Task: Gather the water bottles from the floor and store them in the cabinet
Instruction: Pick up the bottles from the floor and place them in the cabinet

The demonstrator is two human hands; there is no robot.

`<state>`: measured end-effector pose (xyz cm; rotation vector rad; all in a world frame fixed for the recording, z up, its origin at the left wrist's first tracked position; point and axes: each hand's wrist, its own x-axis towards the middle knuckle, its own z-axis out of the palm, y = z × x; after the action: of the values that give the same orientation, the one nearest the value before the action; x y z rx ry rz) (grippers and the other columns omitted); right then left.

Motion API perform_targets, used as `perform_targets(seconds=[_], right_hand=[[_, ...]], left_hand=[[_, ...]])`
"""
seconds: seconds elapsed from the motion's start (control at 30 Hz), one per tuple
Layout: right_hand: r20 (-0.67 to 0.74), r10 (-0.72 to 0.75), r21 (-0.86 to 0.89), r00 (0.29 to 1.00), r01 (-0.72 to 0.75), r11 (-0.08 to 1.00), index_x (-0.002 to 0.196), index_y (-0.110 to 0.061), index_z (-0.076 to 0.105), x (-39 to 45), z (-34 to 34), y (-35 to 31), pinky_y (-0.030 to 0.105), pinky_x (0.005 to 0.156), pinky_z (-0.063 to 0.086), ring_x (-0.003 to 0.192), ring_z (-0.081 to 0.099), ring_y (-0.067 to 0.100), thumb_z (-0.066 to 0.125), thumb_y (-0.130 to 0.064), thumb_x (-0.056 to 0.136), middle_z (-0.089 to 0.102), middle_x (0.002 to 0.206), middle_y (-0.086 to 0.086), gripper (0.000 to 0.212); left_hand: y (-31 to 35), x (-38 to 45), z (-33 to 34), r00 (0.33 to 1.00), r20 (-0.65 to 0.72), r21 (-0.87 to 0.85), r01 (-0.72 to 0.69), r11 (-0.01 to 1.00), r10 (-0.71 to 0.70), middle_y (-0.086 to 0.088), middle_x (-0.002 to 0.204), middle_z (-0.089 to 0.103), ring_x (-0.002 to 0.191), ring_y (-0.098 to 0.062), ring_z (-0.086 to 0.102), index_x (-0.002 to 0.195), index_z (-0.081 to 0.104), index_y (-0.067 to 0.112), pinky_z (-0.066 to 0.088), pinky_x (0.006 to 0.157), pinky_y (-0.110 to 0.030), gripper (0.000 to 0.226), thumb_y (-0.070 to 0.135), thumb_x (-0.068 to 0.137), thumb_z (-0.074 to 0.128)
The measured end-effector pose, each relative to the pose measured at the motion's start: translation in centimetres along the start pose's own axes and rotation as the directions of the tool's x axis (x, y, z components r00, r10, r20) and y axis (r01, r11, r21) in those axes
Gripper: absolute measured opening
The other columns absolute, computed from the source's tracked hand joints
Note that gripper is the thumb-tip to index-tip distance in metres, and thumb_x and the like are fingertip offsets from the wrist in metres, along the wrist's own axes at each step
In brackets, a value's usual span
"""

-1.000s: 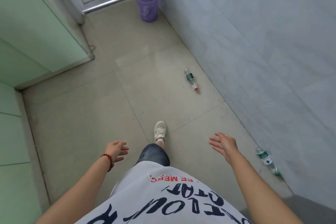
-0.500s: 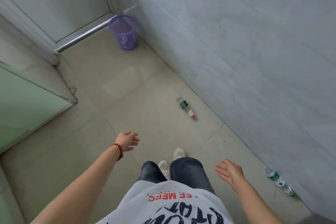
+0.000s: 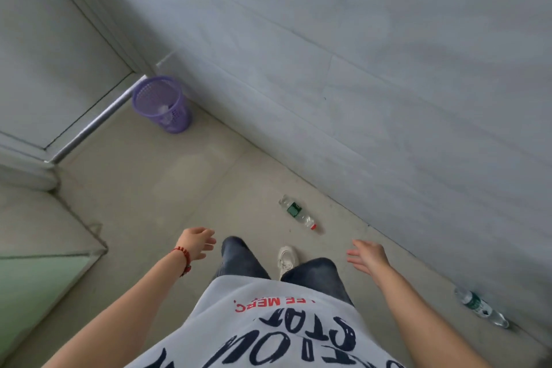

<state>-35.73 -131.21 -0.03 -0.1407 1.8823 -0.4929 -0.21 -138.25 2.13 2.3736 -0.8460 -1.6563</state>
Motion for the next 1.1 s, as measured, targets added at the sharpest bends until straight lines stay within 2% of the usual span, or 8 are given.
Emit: perform_targets(seconds=[0.2, 0.33, 0.4, 0.53, 0.63, 0.8, 0.97, 1.1], right_hand=[[-0.059, 0.025, 0.179, 0.998, -0.013, 0.984, 0.116, -0.002, 0.052, 1.2, 2.0, -4.6, 0.029, 0.064, 0.046, 0.069, 0.059, 0.025, 0.048, -0.019, 0.092, 0.062, 0.098, 0.019, 0.03], [-0.149, 0.124, 0.361, 0.981, -0.063, 0.931, 0.12, -0.001, 0.051, 1.2, 3.7, -4.3, 0.026, 0.058, 0.044, 0.064, 0.058, 0.02, 0.047, -0.019, 0.091, 0.064, 0.087, 0.014, 0.034], [-0.177, 0.19, 0.466, 0.966, -0.087, 0.88, 0.117, -0.002, 0.052, 0.7, 5.1, -3.7, 0.026, 0.061, 0.044, 0.067, 0.059, 0.024, 0.045, -0.018, 0.092, 0.065, 0.1, 0.021, 0.03], [-0.176, 0.317, 0.67, 0.932, -0.122, 0.732, 0.124, 0.001, 0.048, -0.5, 8.9, -2.4, 0.027, 0.06, 0.045, 0.071, 0.059, 0.027, 0.044, -0.018, 0.094, 0.061, 0.103, 0.023, 0.036], [-0.134, 0.37, 0.767, 0.919, -0.14, 0.626, 0.126, 0.002, 0.046, -0.7, 11.7, -1.9, 0.029, 0.064, 0.047, 0.078, 0.062, 0.03, 0.044, -0.02, 0.095, 0.061, 0.102, 0.022, 0.038], [-0.073, 0.41, 0.884, 0.909, -0.131, 0.449, 0.127, 0.002, 0.045, 1.9, 14.4, -1.5, 0.03, 0.065, 0.048, 0.092, 0.06, 0.034, 0.043, -0.019, 0.096, 0.061, 0.113, 0.027, 0.038], [-0.014, 0.444, 0.909, 0.896, -0.174, 0.38, 0.126, 0.002, 0.047, 8.7, 17.7, 1.2, 0.027, 0.069, 0.047, 0.096, 0.063, 0.035, 0.043, -0.02, 0.095, 0.062, 0.115, 0.026, 0.039], [0.06, 0.455, 0.907, 0.889, -0.238, 0.346, 0.126, 0.002, 0.048, 15.5, 21.4, 3.8, 0.032, 0.07, 0.05, 0.077, 0.063, 0.029, 0.044, -0.022, 0.095, 0.063, 0.11, 0.026, 0.039]], left_hand=[[8.2, 6.1, -1.0, 0.996, 0.081, 0.191, -0.044, 0.981, 0.029, -0.007, 0.08, 0.062, 0.067, -0.017, 0.055, 0.109, 0.059, 0.002, 0.04, 0.061, -0.024, 0.026, 0.016, 0.091, 0.048], [14.8, 9.0, -0.1, 0.975, 0.205, 0.338, -0.157, 0.928, 0.09, -0.009, 0.084, 0.062, 0.074, -0.021, 0.057, 0.105, 0.058, 0.005, 0.044, 0.069, -0.028, 0.02, 0.017, 0.093, 0.046], [18.1, 9.9, 0.4, 0.951, 0.284, 0.437, -0.239, 0.867, 0.118, -0.012, 0.093, 0.062, 0.085, -0.025, 0.058, 0.101, 0.057, 0.008, 0.046, 0.077, -0.033, 0.016, 0.017, 0.093, 0.046], [23.6, 11.8, 1.4, 0.892, 0.438, 0.608, -0.384, 0.694, 0.11, -0.005, 0.078, 0.061, 0.071, -0.018, 0.056, 0.1, 0.057, 0.006, 0.044, 0.062, -0.026, 0.016, 0.016, 0.093, 0.047], [26.3, 13.1, 2.9, 0.853, 0.513, 0.683, -0.472, 0.556, 0.094, -0.006, 0.081, 0.062, 0.075, -0.02, 0.057, 0.103, 0.057, 0.006, 0.044, 0.061, -0.024, 0.018, 0.017, 0.093, 0.046], [26.8, 15.8, 7.0, 0.838, 0.543, 0.759, -0.516, 0.397, 0.052, -0.006, 0.083, 0.063, 0.075, -0.019, 0.057, 0.11, 0.058, 0.0, 0.044, 0.061, -0.023, 0.029, 0.02, 0.093, 0.047], [22.7, 20.1, 12.8, 0.821, 0.571, 0.783, -0.541, 0.305, -0.011, -0.004, 0.082, 0.063, 0.074, -0.016, 0.057, 0.111, 0.058, 0.001, 0.044, 0.06, -0.022, 0.027, 0.018, 0.093, 0.048], [18.1, 25.3, 17.4, 0.826, 0.563, 0.801, -0.534, 0.272, -0.037, 0.001, 0.072, 0.061, 0.066, -0.011, 0.055, 0.104, 0.06, 0.003, 0.042, 0.057, -0.023, 0.021, 0.016, 0.091, 0.05]])
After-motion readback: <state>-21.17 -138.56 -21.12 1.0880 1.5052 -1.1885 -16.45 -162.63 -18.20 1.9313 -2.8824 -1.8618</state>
